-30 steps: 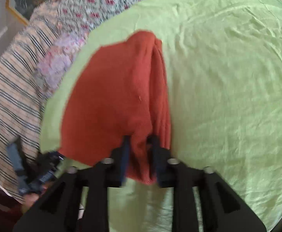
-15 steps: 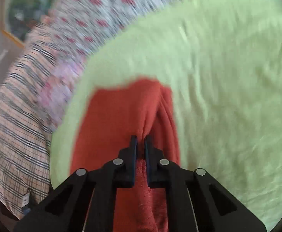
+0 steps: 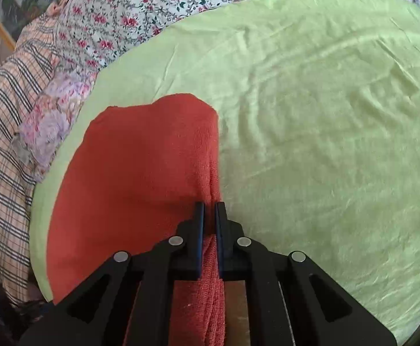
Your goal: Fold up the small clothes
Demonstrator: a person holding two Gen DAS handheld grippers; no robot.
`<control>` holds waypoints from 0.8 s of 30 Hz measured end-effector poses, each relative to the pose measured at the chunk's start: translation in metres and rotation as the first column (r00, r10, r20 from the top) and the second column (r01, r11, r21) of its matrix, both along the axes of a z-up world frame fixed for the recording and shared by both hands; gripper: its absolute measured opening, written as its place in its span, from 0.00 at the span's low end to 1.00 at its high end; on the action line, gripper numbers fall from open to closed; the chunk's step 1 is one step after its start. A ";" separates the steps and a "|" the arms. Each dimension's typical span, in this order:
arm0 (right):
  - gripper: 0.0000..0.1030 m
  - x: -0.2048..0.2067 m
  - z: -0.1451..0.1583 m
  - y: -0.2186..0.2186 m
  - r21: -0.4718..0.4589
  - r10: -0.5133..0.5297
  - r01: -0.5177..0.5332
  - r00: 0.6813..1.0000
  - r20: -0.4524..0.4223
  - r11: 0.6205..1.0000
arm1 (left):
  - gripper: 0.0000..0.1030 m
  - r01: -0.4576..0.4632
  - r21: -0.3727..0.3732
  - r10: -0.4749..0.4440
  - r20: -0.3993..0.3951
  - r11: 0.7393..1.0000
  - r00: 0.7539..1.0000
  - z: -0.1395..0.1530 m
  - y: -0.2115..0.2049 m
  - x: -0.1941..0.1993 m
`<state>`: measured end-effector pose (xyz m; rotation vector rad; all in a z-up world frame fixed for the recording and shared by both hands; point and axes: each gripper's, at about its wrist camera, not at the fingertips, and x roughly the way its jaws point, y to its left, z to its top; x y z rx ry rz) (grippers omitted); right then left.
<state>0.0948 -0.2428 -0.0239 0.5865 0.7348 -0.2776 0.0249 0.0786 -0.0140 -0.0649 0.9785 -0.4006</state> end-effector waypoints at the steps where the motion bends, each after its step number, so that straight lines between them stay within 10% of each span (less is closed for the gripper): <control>1: 0.08 -0.001 -0.001 -0.002 0.014 -0.001 0.001 1.000 -0.003 1.000 | 0.15 0.014 -0.010 -0.014 0.022 1.000 1.000 0.010 0.000 0.000; 11: 0.32 0.022 0.050 0.013 0.006 0.070 -0.071 0.993 0.092 0.997 | 0.22 0.074 -0.138 -0.067 0.054 0.988 0.996 0.029 -0.029 0.107; 16: 0.32 0.065 0.023 -0.003 0.021 0.092 -0.092 0.996 0.004 0.996 | 0.05 0.016 -0.079 -0.023 -0.087 0.997 0.996 -0.014 -0.037 0.170; 24: 0.13 0.069 0.013 -0.016 0.016 0.087 -0.087 0.996 -0.014 0.996 | 0.06 0.031 -0.085 -0.035 -0.052 0.996 0.998 -0.009 -0.036 0.161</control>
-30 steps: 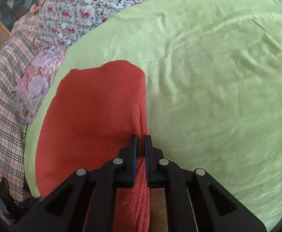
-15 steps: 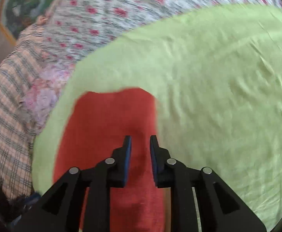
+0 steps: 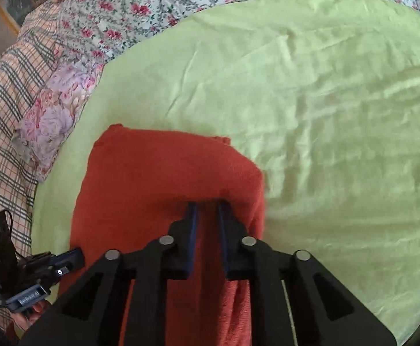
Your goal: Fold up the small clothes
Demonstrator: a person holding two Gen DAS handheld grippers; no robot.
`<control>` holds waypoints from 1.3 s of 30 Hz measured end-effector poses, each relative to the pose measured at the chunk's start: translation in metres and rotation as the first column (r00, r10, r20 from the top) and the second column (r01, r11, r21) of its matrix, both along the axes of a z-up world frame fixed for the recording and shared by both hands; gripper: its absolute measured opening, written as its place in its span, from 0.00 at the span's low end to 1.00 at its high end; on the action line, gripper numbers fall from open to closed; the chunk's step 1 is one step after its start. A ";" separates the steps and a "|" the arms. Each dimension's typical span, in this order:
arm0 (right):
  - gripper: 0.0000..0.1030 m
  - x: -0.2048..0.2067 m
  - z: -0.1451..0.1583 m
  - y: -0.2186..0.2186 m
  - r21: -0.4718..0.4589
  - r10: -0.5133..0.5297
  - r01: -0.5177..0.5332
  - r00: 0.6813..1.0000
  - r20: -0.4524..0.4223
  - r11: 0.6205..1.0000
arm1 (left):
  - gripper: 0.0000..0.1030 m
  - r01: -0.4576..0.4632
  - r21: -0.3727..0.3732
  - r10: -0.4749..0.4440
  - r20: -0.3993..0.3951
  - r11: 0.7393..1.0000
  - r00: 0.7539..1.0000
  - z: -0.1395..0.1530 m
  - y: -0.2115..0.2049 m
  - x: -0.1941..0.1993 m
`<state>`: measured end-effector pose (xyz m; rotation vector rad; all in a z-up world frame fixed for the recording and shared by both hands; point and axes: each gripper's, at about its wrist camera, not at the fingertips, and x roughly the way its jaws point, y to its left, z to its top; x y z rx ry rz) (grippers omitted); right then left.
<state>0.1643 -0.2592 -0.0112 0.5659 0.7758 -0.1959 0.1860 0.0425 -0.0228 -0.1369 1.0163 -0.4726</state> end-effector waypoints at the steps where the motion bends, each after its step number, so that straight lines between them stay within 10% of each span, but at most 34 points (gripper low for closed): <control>1: 0.14 -0.005 0.003 0.003 -0.003 -0.006 0.006 1.000 0.002 1.000 | 0.08 -0.001 0.001 0.001 0.008 1.000 1.000 0.003 0.000 -0.005; 13: 0.28 -0.132 -0.001 0.091 -0.045 0.052 -0.051 0.998 0.023 0.998 | 0.17 0.054 0.054 -0.056 0.048 0.997 0.997 0.004 0.003 -0.117; 39: 0.28 -0.169 -0.017 0.109 -0.148 0.009 -0.015 0.999 -0.039 0.989 | 0.27 0.013 0.086 -0.011 -0.020 0.996 1.000 -0.009 0.013 -0.145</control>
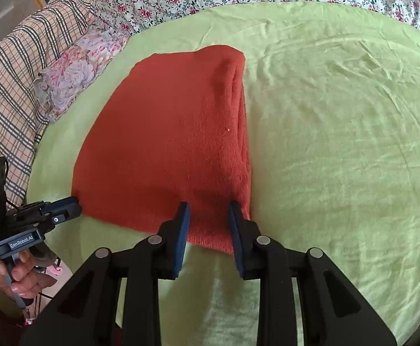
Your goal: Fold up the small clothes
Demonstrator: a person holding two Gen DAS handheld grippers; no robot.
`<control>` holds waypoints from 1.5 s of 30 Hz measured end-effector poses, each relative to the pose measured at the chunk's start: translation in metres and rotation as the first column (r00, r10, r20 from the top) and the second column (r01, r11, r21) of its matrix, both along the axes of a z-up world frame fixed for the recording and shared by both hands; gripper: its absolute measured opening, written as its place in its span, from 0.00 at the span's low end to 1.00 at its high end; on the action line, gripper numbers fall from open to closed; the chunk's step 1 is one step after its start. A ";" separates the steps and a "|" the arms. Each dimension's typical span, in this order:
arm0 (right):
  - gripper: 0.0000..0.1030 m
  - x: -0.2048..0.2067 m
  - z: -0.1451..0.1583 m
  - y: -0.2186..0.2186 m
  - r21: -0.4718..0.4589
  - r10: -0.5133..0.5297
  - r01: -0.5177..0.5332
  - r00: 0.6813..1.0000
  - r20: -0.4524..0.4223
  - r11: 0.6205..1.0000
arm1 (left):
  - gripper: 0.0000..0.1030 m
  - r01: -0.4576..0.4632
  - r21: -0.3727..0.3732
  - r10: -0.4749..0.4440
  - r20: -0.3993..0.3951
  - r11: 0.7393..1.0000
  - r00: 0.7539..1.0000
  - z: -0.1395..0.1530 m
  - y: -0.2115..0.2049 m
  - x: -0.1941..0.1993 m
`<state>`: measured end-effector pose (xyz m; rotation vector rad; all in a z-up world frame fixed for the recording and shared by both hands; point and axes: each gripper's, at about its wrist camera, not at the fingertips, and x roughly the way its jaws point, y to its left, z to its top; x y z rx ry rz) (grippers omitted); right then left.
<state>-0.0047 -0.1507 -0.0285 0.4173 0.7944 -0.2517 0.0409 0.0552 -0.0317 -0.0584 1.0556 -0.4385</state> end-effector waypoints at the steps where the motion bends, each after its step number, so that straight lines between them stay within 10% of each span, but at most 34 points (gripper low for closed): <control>1: 0.28 -0.005 -0.001 0.001 0.002 -0.005 0.005 1.000 -0.002 1.000 | 0.30 -0.005 0.001 0.005 -0.005 1.000 1.000 0.000 0.001 -0.003; 13: 0.32 -0.058 0.005 0.026 0.016 -0.059 0.058 0.998 0.022 0.998 | 0.58 -0.061 0.061 0.060 0.020 0.996 0.998 0.017 0.019 -0.053; 21: 0.61 -0.073 0.005 0.043 -0.009 -0.049 0.049 0.999 -0.017 0.999 | 0.77 -0.089 0.177 0.081 0.055 0.980 0.995 0.024 0.026 -0.084; 29: 0.85 -0.076 0.010 0.059 -0.063 -0.012 0.011 1.000 -0.016 0.998 | 0.81 -0.127 0.244 0.099 0.124 0.961 0.987 0.037 0.032 -0.078; 45: 0.87 -0.024 0.013 0.047 -0.117 0.045 -0.048 0.998 -0.034 0.992 | 0.89 -0.159 0.344 0.113 0.150 0.925 0.982 0.033 0.007 -0.022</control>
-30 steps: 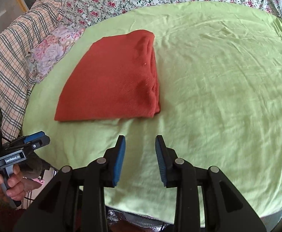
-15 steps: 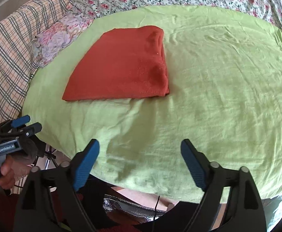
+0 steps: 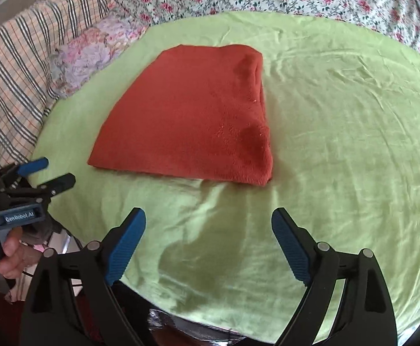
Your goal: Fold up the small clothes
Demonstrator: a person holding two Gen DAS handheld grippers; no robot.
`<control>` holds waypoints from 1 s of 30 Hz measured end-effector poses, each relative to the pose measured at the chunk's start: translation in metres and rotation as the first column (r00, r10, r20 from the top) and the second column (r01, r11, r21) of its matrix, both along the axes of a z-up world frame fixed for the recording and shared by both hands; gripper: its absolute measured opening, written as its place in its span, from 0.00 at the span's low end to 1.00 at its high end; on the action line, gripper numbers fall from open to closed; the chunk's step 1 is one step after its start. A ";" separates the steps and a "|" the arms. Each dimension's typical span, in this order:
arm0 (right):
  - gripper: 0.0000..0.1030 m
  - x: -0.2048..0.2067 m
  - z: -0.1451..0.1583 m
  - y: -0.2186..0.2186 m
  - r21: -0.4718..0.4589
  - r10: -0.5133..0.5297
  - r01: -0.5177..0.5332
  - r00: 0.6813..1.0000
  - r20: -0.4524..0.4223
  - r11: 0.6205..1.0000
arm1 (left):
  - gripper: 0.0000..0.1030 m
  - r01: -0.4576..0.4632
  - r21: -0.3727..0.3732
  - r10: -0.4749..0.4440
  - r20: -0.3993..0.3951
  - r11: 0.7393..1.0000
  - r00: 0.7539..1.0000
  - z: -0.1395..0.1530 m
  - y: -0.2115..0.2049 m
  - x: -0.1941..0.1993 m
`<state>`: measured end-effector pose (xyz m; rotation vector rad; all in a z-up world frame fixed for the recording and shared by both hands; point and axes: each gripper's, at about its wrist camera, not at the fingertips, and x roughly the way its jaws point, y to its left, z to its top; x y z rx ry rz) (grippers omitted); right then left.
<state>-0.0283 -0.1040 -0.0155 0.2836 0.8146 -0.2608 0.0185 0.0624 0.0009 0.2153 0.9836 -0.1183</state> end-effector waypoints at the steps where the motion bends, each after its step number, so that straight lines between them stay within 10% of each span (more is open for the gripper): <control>1: 0.87 0.003 0.002 0.000 -0.003 0.004 -0.004 1.000 0.004 1.000 | 0.89 -0.001 0.002 0.001 0.003 1.000 1.000 0.001 -0.001 0.002; 30: 0.94 0.066 0.019 -0.023 0.015 0.054 -0.054 0.999 0.007 0.998 | 0.92 -0.033 0.005 0.032 0.024 0.999 0.999 0.010 -0.021 0.050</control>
